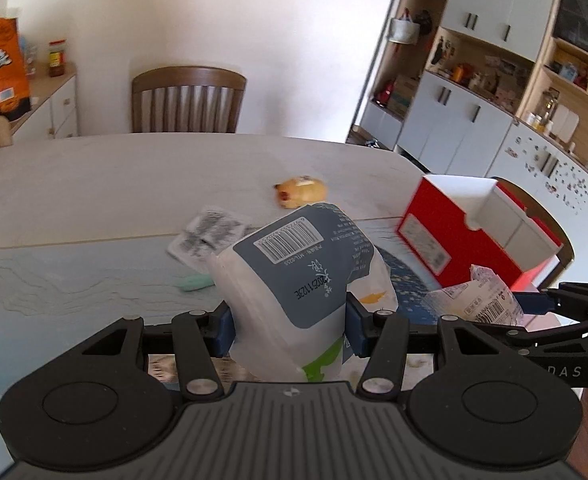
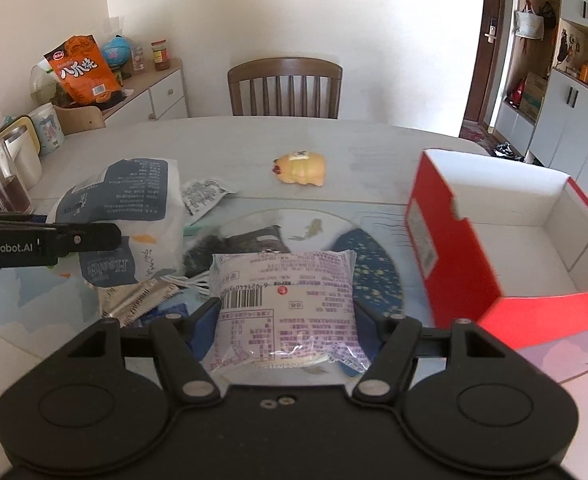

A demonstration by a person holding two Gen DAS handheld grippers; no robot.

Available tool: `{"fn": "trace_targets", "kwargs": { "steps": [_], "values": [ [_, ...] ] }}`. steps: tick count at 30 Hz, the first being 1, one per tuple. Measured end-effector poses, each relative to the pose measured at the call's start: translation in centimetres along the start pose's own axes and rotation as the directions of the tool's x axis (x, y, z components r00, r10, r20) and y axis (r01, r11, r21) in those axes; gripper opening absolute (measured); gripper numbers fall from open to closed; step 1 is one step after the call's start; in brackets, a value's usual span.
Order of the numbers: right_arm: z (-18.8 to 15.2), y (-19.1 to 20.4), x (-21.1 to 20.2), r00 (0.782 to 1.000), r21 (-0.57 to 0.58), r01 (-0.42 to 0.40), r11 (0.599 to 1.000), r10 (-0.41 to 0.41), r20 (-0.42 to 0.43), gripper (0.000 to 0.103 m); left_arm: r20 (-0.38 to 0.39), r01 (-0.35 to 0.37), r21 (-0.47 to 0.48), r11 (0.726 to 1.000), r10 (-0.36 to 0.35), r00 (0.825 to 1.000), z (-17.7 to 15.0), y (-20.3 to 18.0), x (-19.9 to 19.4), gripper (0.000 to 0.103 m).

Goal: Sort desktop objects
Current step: 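Carry both held bags over the red shoebox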

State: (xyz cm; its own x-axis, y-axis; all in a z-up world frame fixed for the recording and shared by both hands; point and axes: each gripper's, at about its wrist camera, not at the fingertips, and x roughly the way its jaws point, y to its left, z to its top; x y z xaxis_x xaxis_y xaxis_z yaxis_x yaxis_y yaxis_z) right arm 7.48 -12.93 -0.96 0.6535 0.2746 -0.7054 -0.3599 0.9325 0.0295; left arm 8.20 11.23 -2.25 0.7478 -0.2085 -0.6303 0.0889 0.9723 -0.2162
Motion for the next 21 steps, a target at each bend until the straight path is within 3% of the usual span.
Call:
{"fn": "trace_targets", "kwargs": {
  "steps": [21],
  "values": [
    [1.6,-12.8,-3.8,1.0,-0.003,0.001,1.0,-0.001,0.025,0.068,-0.02,0.093,0.054,0.994,-0.092,0.996,3.0,-14.2,2.5,0.052]
  ]
}}
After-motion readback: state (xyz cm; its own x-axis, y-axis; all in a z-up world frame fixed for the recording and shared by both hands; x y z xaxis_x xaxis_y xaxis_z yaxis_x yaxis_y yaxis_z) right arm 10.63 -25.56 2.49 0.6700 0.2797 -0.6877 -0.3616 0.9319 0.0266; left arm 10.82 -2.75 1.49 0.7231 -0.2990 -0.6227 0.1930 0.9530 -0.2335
